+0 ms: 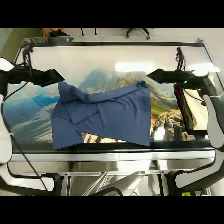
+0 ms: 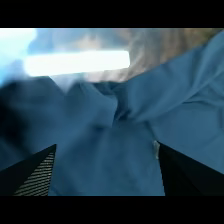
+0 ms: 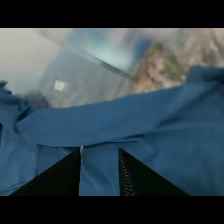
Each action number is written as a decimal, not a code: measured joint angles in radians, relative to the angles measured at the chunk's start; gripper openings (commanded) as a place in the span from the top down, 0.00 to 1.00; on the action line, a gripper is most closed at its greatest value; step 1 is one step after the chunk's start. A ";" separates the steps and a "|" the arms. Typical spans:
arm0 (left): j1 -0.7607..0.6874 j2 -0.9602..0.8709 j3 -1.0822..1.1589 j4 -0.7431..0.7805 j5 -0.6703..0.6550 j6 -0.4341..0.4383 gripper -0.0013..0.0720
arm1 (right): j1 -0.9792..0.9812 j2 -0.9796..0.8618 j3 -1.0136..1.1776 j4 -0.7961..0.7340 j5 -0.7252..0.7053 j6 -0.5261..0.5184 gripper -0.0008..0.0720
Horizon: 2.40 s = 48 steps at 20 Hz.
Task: Fold the shirts.
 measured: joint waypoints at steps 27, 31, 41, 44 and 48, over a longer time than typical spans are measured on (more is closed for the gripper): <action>0.235 -0.399 -0.014 -0.027 -0.314 0.218 0.42 | -0.138 0.478 -0.679 -0.427 0.305 0.280 0.62; 0.234 -0.405 -0.032 -0.024 -0.373 0.222 0.46 | -0.138 0.483 -0.706 -0.444 0.312 0.283 0.62; 0.248 -0.407 -0.019 -0.022 -0.374 0.221 0.96 | -0.135 0.464 -0.875 -0.447 0.241 0.302 0.47; 0.246 -0.406 -0.007 -0.030 -0.377 0.211 0.96 | -0.128 0.455 -0.936 -0.416 0.203 0.301 0.47; 0.246 -0.406 -0.002 -0.030 -0.381 0.198 0.96 | -0.069 0.444 -0.970 -0.359 0.153 0.290 0.51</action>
